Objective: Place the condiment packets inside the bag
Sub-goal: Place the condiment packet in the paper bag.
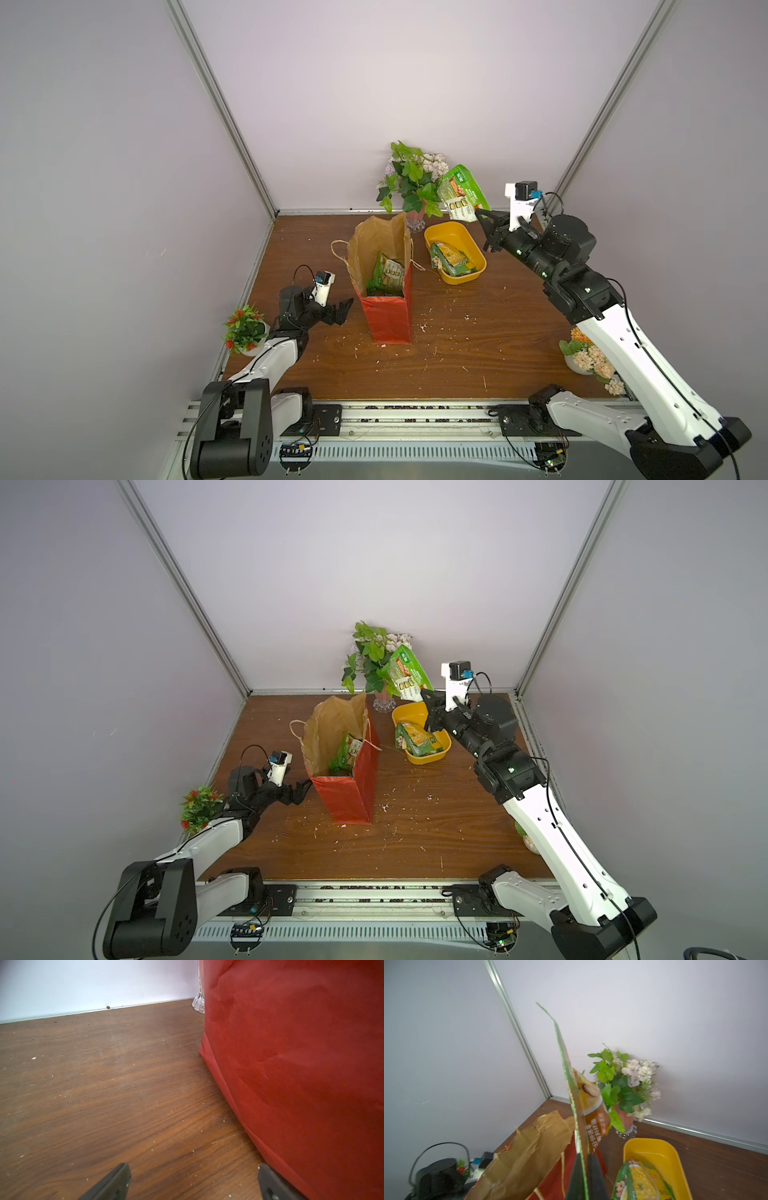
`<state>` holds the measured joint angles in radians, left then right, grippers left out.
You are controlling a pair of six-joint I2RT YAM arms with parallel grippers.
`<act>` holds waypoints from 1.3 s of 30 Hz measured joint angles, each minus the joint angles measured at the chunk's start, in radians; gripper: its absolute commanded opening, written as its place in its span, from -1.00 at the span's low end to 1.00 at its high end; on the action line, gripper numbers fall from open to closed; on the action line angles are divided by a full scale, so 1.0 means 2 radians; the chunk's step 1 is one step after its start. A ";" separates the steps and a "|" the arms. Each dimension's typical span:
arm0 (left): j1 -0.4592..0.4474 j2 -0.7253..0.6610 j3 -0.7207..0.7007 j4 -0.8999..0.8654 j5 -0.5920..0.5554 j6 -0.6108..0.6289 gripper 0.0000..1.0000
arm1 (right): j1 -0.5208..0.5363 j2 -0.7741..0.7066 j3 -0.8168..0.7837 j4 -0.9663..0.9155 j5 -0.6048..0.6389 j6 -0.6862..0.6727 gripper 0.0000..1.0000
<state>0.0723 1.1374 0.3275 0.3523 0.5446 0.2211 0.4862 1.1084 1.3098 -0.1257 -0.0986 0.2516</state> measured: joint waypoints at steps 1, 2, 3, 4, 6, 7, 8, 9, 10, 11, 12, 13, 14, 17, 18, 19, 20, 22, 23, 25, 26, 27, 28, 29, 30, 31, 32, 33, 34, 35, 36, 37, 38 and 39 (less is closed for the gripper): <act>0.000 0.000 0.000 0.000 0.000 0.000 0.97 | 0.015 0.005 0.004 -0.001 0.000 0.002 -1.00; 0.000 0.000 0.000 0.000 0.000 0.000 0.97 | 0.031 0.012 0.008 -0.002 0.000 0.004 -1.00; 0.000 -0.001 0.000 0.000 0.000 0.000 0.97 | 0.044 0.019 0.011 -0.002 0.000 0.005 -1.00; 0.000 -0.001 0.000 0.000 0.000 0.000 0.97 | 0.060 0.029 0.015 -0.002 0.000 0.007 -1.00; 0.000 -0.001 0.000 0.000 0.000 0.000 0.97 | 0.082 0.048 0.020 0.000 -0.001 0.012 -1.00; 0.000 -0.001 0.000 0.000 0.000 0.000 0.97 | 0.091 0.057 0.022 0.002 -0.001 0.014 -1.00; 0.000 -0.001 0.000 0.000 0.000 0.000 0.97 | 0.100 0.067 0.022 0.003 -0.002 0.017 -1.00; 0.000 -0.001 0.000 0.000 0.000 0.000 0.97 | 0.106 0.075 0.022 0.004 -0.002 0.019 -1.00; 0.000 -0.001 0.000 0.000 0.000 0.000 0.97 | 0.112 0.084 0.022 0.006 -0.002 0.023 -1.00; 0.000 -0.001 0.000 0.000 0.000 0.000 0.97 | 0.117 0.094 0.022 0.006 -0.002 0.027 -1.00; 0.000 -0.001 0.000 0.000 0.000 0.000 0.97 | 0.121 0.101 0.022 0.007 -0.002 0.029 -1.00; 0.000 -0.002 0.000 0.000 0.000 0.000 0.97 | 0.124 0.109 0.022 0.009 -0.002 0.032 -1.00; 0.000 -0.002 0.000 0.000 0.000 0.000 0.97 | 0.127 0.115 0.022 0.010 -0.003 0.035 -1.00; 0.000 -0.006 0.000 0.000 0.000 0.000 0.97 | 0.134 0.127 0.020 0.018 -0.005 0.042 -1.00; 0.000 -0.007 0.000 0.000 0.000 0.000 0.97 | 0.135 0.129 0.020 0.021 -0.006 0.043 -1.00; 0.000 -0.007 0.000 0.000 0.000 0.000 0.97 | 0.137 0.130 0.020 0.025 -0.009 0.044 -1.00; 0.000 -0.007 0.000 0.000 0.000 0.000 0.97 | 0.137 0.132 0.020 0.029 -0.011 0.045 -1.00; 0.000 -0.007 0.000 0.000 0.000 0.000 0.97 | 0.140 0.135 0.020 0.035 -0.013 0.045 -1.00; 0.000 -0.007 0.000 0.000 0.000 0.000 0.97 | 0.142 0.138 0.022 0.036 -0.013 0.045 -1.00; 0.000 -0.008 0.000 0.000 0.000 0.000 0.97 | 0.145 0.148 0.030 0.036 -0.014 0.044 -1.00; 0.000 -0.008 0.000 0.000 0.000 0.000 0.97 | 0.147 0.156 0.036 0.035 -0.014 0.042 -1.00; 0.000 -0.008 0.000 0.000 0.000 0.000 0.97 | 0.150 0.165 0.045 0.034 -0.014 0.040 -1.00; 0.000 -0.009 0.000 0.000 0.000 0.000 0.97 | 0.153 0.174 0.055 0.031 -0.014 0.039 -1.00; 0.000 -0.009 0.000 0.000 0.000 0.000 0.97 | 0.157 0.183 0.066 0.028 -0.014 0.037 -1.00; 0.000 -0.010 0.000 0.000 0.000 0.000 0.97 | 0.160 0.192 0.076 0.026 -0.014 0.035 -1.00; 0.000 -0.010 0.000 0.000 0.000 0.000 0.97 | 0.164 0.200 0.085 0.025 -0.014 0.034 -1.00; 0.000 -0.011 0.000 0.000 0.000 0.000 0.97 | 0.167 0.207 0.091 0.024 -0.014 0.033 -1.00; 0.000 -0.012 0.000 0.000 0.000 0.000 0.97 | 0.169 0.212 0.095 0.024 -0.014 0.032 -1.00; 0.000 -0.013 0.000 0.000 0.000 0.000 0.97 | 0.171 0.215 0.096 0.024 -0.014 0.031 -1.00; 0.000 -0.014 0.000 0.000 0.000 0.000 0.97 | 0.172 0.217 0.096 0.023 -0.014 0.031 -1.00; 0.000 -0.014 0.000 0.000 0.000 0.000 0.97 | 0.173 0.219 0.096 0.023 -0.013 0.030 -1.00; 0.000 -0.015 0.000 0.000 0.000 0.000 0.97 | 0.173 0.220 0.095 0.023 -0.012 0.029 -1.00; 0.000 -0.016 0.000 0.000 0.000 0.000 0.97 | 0.173 0.220 0.094 0.023 -0.011 0.029 -0.95; 0.000 -0.016 0.000 0.000 0.000 0.000 0.97 | 0.173 0.220 0.093 0.023 -0.009 0.028 -0.77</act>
<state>0.0723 1.1053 0.3275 0.3527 0.5449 0.2214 0.8326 1.5478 1.4952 -0.0799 -0.1169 0.3073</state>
